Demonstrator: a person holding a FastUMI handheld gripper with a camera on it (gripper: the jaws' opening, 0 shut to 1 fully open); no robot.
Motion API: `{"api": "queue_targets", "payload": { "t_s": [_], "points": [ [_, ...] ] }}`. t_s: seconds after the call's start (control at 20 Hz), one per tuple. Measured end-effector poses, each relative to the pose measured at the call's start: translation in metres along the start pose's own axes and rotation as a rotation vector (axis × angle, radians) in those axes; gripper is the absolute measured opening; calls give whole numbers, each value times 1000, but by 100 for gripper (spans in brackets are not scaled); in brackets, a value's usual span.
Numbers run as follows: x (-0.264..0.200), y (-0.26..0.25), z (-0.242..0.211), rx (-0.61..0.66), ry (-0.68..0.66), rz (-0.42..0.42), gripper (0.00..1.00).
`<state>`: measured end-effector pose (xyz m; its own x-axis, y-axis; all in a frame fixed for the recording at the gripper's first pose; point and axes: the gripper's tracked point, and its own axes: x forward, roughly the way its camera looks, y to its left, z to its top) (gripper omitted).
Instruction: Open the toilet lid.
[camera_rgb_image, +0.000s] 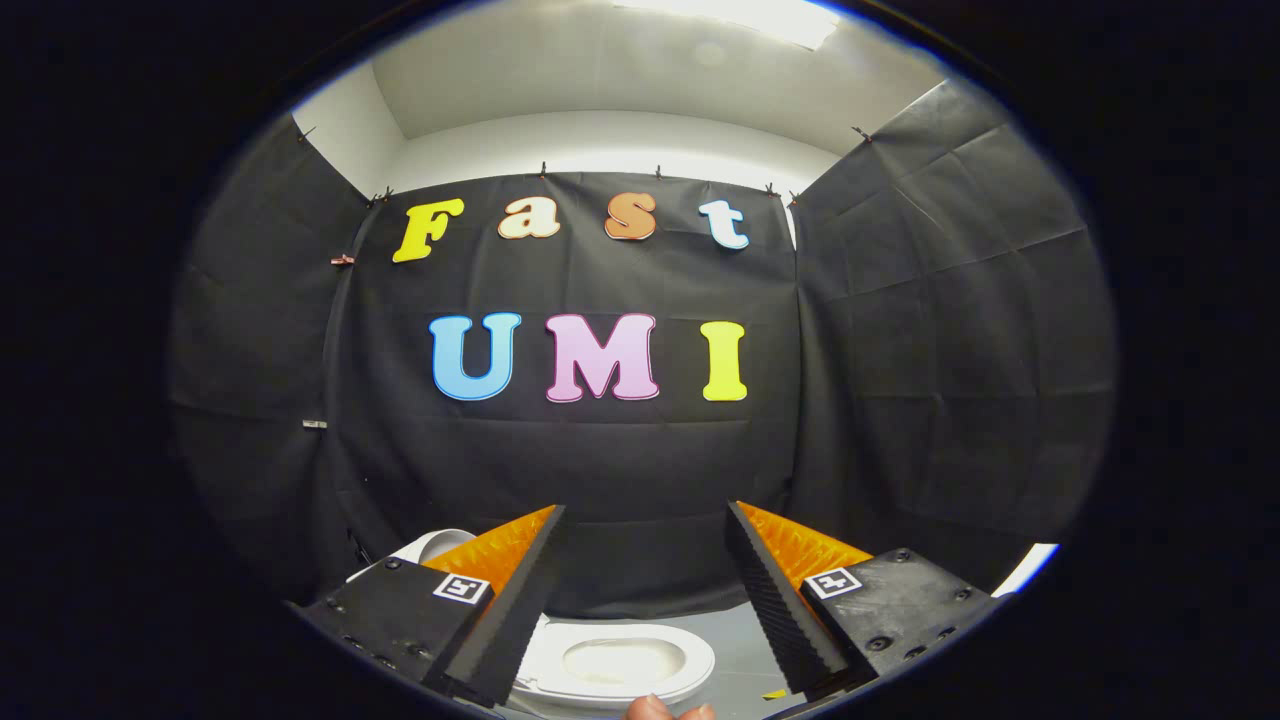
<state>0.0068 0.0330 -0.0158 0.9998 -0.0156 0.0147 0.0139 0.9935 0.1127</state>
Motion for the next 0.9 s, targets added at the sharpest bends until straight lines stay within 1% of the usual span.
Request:
{"api": "queue_targets", "payload": {
  "t_s": [0.9],
  "points": [
    [0, 12, 0, -63, 3, 9, 98]
  ]
}}
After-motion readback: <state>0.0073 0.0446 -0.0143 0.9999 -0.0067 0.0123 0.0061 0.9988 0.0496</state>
